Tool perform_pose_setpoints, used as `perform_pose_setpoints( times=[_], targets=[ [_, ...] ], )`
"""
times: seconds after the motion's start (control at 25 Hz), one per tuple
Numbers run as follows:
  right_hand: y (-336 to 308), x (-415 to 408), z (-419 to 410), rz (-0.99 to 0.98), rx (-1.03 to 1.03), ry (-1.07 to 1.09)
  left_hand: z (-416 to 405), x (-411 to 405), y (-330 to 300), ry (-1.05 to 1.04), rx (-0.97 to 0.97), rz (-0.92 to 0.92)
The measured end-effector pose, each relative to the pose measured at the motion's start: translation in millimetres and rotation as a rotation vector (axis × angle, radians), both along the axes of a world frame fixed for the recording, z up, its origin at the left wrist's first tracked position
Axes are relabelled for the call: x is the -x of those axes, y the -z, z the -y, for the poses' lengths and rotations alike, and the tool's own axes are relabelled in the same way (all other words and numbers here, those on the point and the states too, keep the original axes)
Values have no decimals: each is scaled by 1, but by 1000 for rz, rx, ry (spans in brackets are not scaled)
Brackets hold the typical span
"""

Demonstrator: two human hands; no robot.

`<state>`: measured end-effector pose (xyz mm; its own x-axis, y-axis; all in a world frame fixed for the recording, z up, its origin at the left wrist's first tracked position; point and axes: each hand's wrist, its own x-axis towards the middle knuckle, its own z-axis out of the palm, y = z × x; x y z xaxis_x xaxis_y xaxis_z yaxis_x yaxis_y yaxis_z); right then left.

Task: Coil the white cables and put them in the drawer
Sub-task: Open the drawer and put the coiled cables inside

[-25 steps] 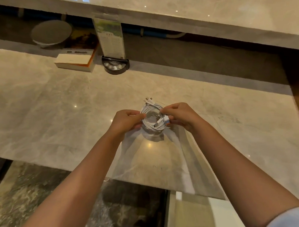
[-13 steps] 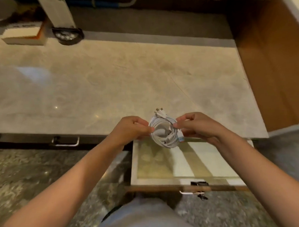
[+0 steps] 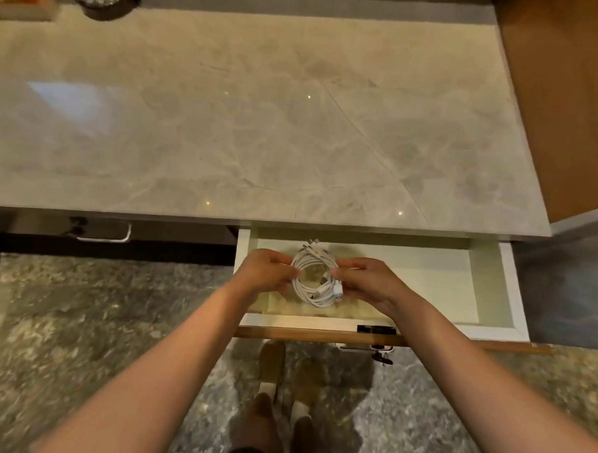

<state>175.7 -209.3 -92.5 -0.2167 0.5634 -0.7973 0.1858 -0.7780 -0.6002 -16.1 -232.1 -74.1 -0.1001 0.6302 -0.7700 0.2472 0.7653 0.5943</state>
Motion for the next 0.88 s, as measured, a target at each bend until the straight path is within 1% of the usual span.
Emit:
perform_pose_setpoints(
  times=[0.08, 0.2, 0.36, 0.56, 0.76, 0.88],
  targets=[
    [14, 1, -2, 0, 15, -20, -5, -3, 18, -58, 38, 9],
    [23, -3, -6, -56, 61, -54, -5, -6, 37, -174, 103, 36],
    [24, -2, -8, -5, 43, -85, -2, -6, 48, -208, 135, 32],
    [19, 2, -6, 151, 42, -146, 2, -10, 50, -226, 125, -7],
    [17, 1, -1, 168, 54, -146, 1, -9, 50, -209, 149, -1],
    [12, 3, -2, 211, 23, -182, 0, -8, 45, -143, 114, -33]
  ],
)
